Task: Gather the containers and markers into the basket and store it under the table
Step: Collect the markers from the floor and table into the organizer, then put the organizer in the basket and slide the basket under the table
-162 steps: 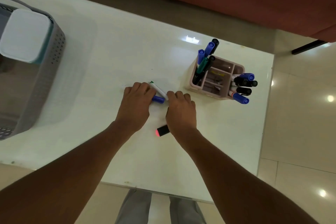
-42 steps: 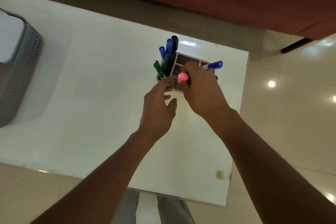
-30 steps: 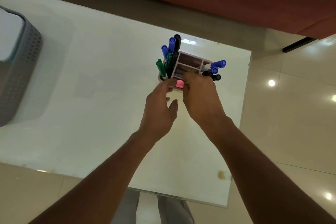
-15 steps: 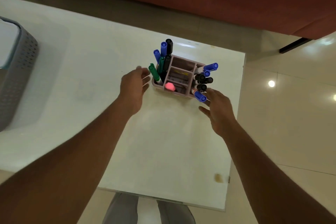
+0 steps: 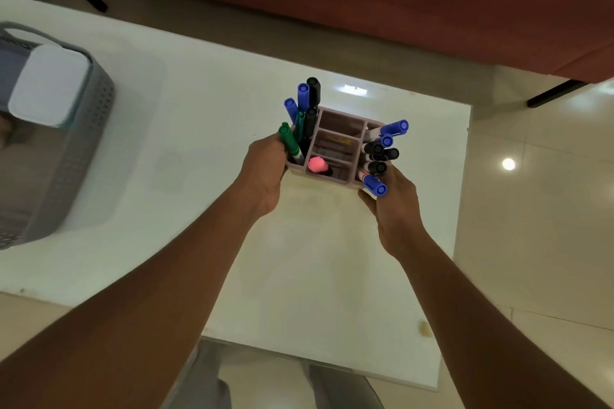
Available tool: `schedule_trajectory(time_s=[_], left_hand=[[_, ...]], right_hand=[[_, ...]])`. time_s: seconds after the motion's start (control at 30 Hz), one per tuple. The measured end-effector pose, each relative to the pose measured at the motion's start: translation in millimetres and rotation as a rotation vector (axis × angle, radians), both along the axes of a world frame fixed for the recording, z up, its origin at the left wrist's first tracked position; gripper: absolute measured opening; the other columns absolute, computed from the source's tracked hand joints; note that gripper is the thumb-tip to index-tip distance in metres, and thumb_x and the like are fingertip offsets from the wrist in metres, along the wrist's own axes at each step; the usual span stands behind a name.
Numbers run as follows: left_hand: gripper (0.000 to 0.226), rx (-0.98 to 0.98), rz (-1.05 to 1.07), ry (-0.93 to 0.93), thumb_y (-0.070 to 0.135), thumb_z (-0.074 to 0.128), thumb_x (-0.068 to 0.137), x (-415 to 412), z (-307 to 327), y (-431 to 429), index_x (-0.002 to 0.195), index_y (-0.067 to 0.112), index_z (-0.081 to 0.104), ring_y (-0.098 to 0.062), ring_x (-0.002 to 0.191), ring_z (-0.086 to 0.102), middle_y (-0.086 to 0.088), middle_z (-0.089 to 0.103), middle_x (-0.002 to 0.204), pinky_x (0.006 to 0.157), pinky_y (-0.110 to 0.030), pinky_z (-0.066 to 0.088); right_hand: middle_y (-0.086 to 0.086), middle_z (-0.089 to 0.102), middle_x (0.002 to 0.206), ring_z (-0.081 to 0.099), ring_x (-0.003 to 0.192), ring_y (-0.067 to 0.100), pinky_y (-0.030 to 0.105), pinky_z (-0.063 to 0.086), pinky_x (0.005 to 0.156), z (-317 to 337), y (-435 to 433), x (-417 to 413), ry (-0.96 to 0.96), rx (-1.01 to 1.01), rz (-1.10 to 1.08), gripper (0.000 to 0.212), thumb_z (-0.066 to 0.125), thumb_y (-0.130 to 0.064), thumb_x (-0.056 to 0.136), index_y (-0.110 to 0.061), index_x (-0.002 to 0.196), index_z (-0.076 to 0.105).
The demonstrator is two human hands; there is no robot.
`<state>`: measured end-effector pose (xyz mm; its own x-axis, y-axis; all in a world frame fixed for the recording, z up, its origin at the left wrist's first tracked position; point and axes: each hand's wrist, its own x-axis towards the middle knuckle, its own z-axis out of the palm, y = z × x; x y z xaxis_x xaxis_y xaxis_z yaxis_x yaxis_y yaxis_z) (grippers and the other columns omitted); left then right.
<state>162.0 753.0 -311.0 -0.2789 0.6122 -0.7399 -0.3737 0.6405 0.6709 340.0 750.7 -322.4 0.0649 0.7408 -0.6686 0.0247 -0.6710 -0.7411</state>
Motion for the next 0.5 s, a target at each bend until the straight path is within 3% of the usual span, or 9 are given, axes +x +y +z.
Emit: schedule_trajectory(time_s=[0.1,0.3,0.43,0.5], left_hand=[[0.018,0.015,-0.002,-0.001,0.026,0.053,0.071,-30.3,17.9,-18.3,0.066,0.024,0.069,-0.019,0.084,0.049,-0.005,0.064,0.081,0.090,-0.037,0.040],[0.042,0.072,0.018,-0.039,0.008,0.045,0.085,-133.5,56.6,-73.0,0.062,0.026,0.075,-0.006,0.054,0.059,0.004,0.070,0.066,0.082,-0.031,0.048],[0.034,0.096,0.004,-0.031,0.012,0.046,0.084,-223.5,83.0,-120.3,0.071,0.024,0.075,-0.008,0.064,0.060,0.001,0.071,0.076,0.094,-0.034,0.045],[0.028,0.089,0.010,-0.026,0.015,0.048,0.085,-275.5,90.7,-144.4,0.079,0.019,0.074,-0.014,0.068,0.059,-0.006,0.071,0.079,0.085,-0.035,0.048]], right_hand=[[-0.009,0.056,0.063,0.046,0.081,0.019,0.062,0.039,0.104,21.3,-14.4,-27.7,-0.047,0.034,0.027,0.038,0.043,-0.027,0.100,-0.019,0.067,0.060],[-0.011,0.063,0.065,0.057,0.084,0.023,0.055,0.045,0.103,71.5,-62.4,-125.0,-0.098,0.087,0.105,0.043,0.041,-0.023,0.102,-0.030,0.065,0.064],[-0.007,0.068,0.072,0.061,0.098,0.037,0.053,0.046,0.103,92.8,-110.6,-213.1,-0.109,0.082,0.144,0.040,0.044,-0.022,0.103,-0.032,0.072,0.068],[0.002,0.069,0.078,0.061,0.099,0.040,0.055,0.046,0.102,98.8,-136.8,-262.1,-0.100,0.073,0.173,0.034,0.045,-0.021,0.103,-0.028,0.078,0.067]])
